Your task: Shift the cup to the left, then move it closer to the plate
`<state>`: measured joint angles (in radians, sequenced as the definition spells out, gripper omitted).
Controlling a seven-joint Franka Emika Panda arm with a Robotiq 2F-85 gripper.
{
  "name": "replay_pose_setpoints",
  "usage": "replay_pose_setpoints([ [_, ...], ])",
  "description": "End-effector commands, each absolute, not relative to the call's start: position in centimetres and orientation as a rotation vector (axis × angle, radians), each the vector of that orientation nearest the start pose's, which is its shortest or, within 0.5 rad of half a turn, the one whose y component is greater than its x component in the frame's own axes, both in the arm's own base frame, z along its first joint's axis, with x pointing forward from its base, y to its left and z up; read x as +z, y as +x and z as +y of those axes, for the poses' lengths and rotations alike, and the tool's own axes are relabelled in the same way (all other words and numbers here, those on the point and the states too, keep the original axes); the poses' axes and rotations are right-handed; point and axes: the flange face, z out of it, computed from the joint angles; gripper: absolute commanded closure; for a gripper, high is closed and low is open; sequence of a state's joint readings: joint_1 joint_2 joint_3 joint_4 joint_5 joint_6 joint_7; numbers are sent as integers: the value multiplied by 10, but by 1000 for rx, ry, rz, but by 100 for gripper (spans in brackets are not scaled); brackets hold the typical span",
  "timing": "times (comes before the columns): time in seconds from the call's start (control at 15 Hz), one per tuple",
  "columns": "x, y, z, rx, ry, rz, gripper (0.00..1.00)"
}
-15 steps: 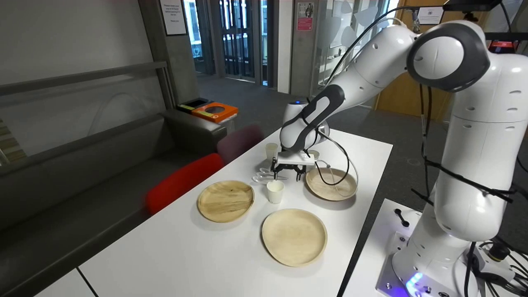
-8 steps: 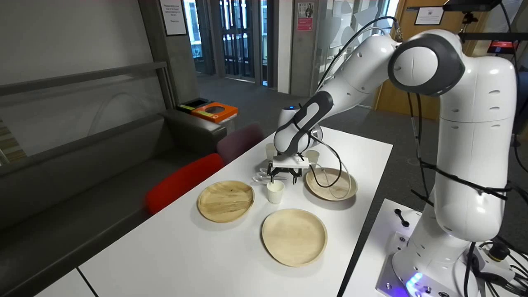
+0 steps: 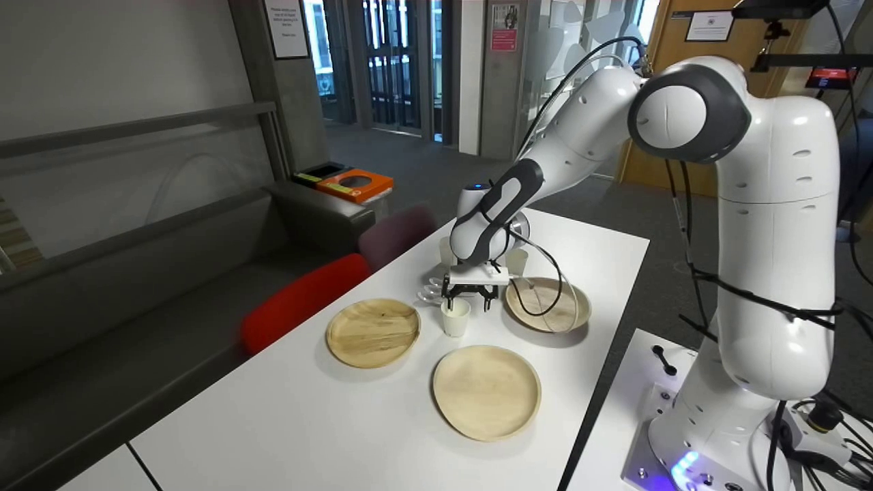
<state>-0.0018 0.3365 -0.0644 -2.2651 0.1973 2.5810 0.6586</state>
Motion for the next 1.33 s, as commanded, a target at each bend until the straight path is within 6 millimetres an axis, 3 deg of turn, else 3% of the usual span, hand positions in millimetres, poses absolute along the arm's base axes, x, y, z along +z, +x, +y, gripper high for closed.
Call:
replay_pose_setpoints([
  [0.0,206,537,-38,59,-2752,1340,0],
  [1.27,203,521,-67,97,-2710,1416,0],
])
